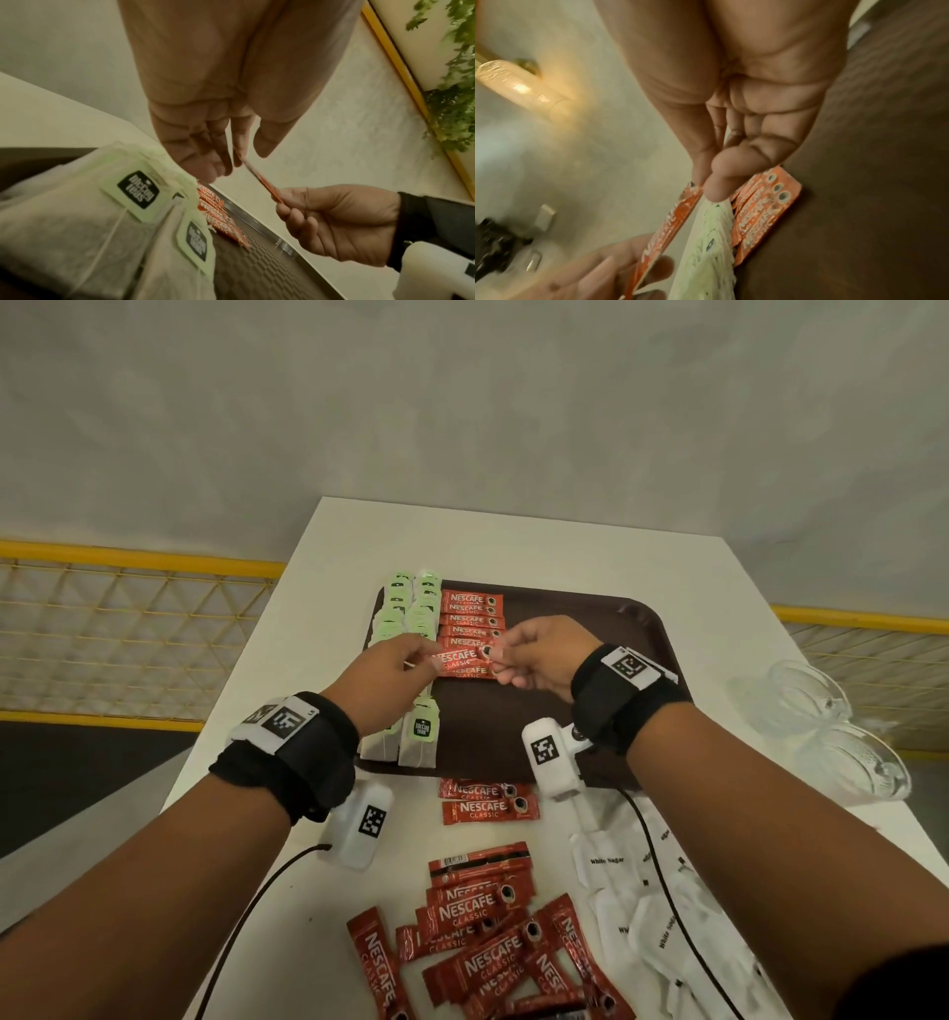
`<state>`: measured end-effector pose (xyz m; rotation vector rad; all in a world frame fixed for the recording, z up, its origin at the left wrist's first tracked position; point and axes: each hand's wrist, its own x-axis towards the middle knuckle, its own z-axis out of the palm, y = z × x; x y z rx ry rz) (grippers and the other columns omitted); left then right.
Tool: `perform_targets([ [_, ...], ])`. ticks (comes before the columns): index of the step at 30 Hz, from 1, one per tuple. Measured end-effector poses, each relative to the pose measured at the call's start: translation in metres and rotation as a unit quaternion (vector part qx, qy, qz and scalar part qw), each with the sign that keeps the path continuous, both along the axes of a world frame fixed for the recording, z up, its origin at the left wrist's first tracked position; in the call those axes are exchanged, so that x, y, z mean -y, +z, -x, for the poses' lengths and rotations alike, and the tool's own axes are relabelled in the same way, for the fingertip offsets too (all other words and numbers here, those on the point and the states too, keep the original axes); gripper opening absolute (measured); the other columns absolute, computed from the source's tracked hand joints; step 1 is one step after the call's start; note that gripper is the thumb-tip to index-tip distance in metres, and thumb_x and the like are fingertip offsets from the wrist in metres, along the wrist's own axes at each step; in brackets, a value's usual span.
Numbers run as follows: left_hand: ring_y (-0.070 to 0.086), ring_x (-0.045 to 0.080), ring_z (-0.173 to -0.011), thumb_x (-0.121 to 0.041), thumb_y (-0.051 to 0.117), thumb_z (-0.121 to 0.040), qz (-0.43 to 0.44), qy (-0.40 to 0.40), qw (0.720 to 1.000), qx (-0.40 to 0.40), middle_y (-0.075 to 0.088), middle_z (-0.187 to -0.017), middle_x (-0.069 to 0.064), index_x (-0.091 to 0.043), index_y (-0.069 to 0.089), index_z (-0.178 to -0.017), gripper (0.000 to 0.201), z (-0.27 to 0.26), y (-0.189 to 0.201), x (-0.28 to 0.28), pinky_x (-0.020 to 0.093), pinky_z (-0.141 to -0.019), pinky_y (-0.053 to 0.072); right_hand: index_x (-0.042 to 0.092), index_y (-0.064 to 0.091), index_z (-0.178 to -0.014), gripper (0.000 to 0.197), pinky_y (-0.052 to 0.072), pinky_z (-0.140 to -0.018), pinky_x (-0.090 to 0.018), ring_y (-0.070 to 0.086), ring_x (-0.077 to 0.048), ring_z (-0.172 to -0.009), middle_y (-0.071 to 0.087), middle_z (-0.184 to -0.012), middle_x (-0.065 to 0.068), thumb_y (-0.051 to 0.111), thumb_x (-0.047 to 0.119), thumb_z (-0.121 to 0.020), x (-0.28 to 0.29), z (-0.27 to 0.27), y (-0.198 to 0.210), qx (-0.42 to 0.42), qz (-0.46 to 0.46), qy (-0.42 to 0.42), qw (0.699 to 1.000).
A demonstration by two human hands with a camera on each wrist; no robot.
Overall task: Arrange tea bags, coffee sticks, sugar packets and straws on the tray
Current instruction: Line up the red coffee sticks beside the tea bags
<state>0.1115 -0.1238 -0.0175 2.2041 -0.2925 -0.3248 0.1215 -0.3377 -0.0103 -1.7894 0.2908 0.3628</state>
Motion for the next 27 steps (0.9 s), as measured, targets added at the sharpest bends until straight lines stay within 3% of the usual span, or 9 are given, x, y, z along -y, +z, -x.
perform_targets([
  [3, 0.056, 0.009, -0.101, -0.034, 0.048, -0.101, -0.008, 0.022, 0.999, 0.036, 0.057, -0.115, -0.008, -0.021, 0.057, -0.126, 0.03, 0.004, -0.001, -0.006, 0.029, -0.085, 0.049, 0.003, 0.067, -0.098, 0.012, 0.05, -0.051, -0.018, 0.063, -0.011, -0.06, 0.069, -0.08, -0.01, 0.067, 0.01, -0.089, 0.014, 0.008, -0.006, -0.051, 0.003, -0.045, 0.998],
  [8, 0.058, 0.008, -0.096, -0.029, 0.05, -0.101, 0.038, 0.057, 0.997, 0.023, 0.06, -0.115, -0.005, -0.019, 0.06, -0.119, 0.023, 0.014, -0.003, -0.015, 0.025, -0.073, 0.052, 0.003, 0.063, -0.105, 0.017, 0.041, -0.053, -0.017, 0.052, -0.008, -0.06, 0.063, -0.078, -0.005, 0.059, 0.017, -0.096, 0.02, 0.01, -0.014, -0.166, 0.087, -0.069, 0.98],
  [12, 0.061, 0.016, -0.102, -0.029, 0.051, -0.1, 0.058, 0.073, 0.996, 0.008, 0.062, -0.114, -0.003, -0.02, 0.061, -0.114, 0.019, 0.022, -0.008, -0.022, 0.029, -0.077, 0.054, 0.006, 0.061, -0.098, 0.016, 0.04, -0.044, -0.015, 0.052, -0.008, -0.055, 0.061, -0.074, -0.002, 0.06, 0.022, -0.095, 0.004, 0.001, -0.018, -0.201, 0.151, -0.06, 0.966],
  [16, 0.06, 0.016, -0.1, -0.028, 0.052, -0.1, 0.065, 0.08, 0.995, 0.002, 0.062, -0.112, -0.001, -0.02, 0.061, -0.113, 0.018, 0.026, -0.011, -0.03, 0.025, -0.073, 0.049, 0.004, 0.064, -0.097, 0.02, 0.038, -0.035, -0.018, 0.056, -0.012, -0.05, 0.066, -0.072, -0.006, 0.068, 0.022, -0.09, -0.009, -0.007, -0.028, -0.195, 0.176, -0.073, 0.962],
  [22, 0.061, 0.018, -0.099, -0.028, 0.053, -0.099, 0.067, 0.097, 0.993, 0.012, 0.062, -0.108, -0.004, -0.019, 0.061, -0.114, 0.018, 0.029, -0.013, -0.043, 0.028, -0.079, 0.049, 0.006, 0.063, -0.093, 0.022, 0.041, -0.044, -0.025, 0.056, -0.014, -0.051, 0.064, -0.073, -0.005, 0.073, 0.024, -0.086, -0.014, -0.009, -0.032, -0.166, 0.213, -0.071, 0.96],
  [27, 0.06, 0.01, -0.09, -0.027, 0.052, -0.1, 0.051, 0.084, 0.995, 0.026, 0.061, -0.108, -0.005, -0.02, 0.061, -0.113, 0.018, 0.037, -0.005, -0.042, 0.018, -0.067, 0.042, 0.006, 0.062, -0.088, 0.027, 0.041, -0.043, -0.024, 0.055, -0.013, -0.049, 0.063, -0.071, -0.005, 0.075, 0.029, -0.084, -0.012, -0.005, -0.027, -0.157, 0.229, -0.068, 0.958],
])
